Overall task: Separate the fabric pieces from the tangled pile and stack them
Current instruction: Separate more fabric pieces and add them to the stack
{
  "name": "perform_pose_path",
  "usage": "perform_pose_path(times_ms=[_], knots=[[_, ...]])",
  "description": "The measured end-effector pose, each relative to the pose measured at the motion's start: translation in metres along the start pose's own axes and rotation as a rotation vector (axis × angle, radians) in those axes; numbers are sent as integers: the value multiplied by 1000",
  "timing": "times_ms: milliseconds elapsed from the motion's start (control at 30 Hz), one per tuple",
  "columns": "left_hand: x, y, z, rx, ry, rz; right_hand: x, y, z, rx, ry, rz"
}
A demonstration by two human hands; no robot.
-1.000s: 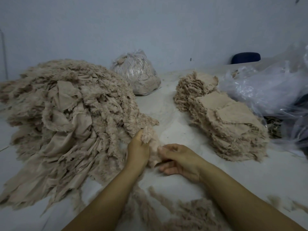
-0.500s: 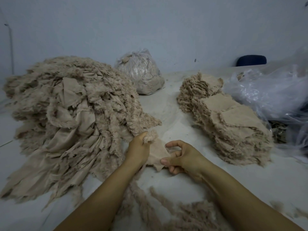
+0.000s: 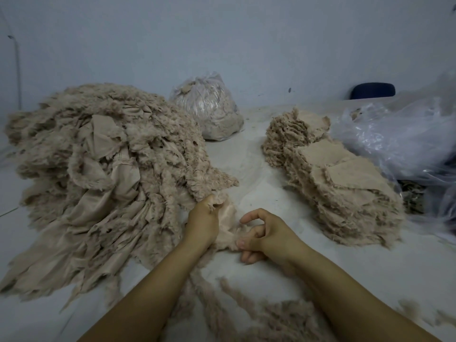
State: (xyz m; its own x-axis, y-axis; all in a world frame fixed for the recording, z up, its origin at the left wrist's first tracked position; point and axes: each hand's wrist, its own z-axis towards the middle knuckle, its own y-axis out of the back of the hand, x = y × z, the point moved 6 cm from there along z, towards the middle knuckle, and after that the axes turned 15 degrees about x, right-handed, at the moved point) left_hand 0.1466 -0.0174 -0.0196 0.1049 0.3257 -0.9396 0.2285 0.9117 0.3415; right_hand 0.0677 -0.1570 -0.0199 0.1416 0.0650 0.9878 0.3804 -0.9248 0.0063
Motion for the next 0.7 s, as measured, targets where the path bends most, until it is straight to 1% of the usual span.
perform_pose_path(times_ms=[33, 100, 200, 233, 267, 300, 333, 367, 433, 467, 500, 567, 600, 633, 667, 700], knots=[[2, 6, 2, -17, 7, -4, 0, 6, -2, -11, -8, -8], [6, 19, 4, -33, 11, -93, 0, 19, -5, -3, -45, -37], [5, 21, 3, 13, -11, -227, 0, 20, -12, 187, -161, -120], [3, 18, 2, 33, -24, -275, 1, 17, -12, 216, -169, -140], [0, 14, 0, 58, -39, -316, 2, 16, -10, 185, -152, -153], [-3, 9, -1, 85, -54, -341, 3, 17, -8, 106, -123, -144], [-6, 4, -3, 120, -67, -347, 3, 17, -4, 30, -87, -109], [-9, -1, -4, 154, -80, -342, 3, 14, -1, -13, -52, -53], [-13, -7, -6, 188, -105, -343, 0, 5, 7, -19, -8, 37], [-14, -6, -6, 157, -111, -357, 0, 5, 8, -36, 11, 39], [-14, 1, -4, 76, -103, -372, 0, 9, 8, -80, 29, 27], [-5, 25, -1, -144, -44, -452, 1, 26, 3, -194, 64, 24], [1, 37, -1, -231, -4, -531, 1, 32, -1, -220, 65, 34], [9, 47, 1, -291, 30, -578, 0, 36, -4, -219, 51, 45], [15, 53, 2, -317, 55, -562, 1, 34, -7, -175, 28, 42], [15, 55, 2, -305, 60, -489, 1, 29, -7, -115, -8, 20]])
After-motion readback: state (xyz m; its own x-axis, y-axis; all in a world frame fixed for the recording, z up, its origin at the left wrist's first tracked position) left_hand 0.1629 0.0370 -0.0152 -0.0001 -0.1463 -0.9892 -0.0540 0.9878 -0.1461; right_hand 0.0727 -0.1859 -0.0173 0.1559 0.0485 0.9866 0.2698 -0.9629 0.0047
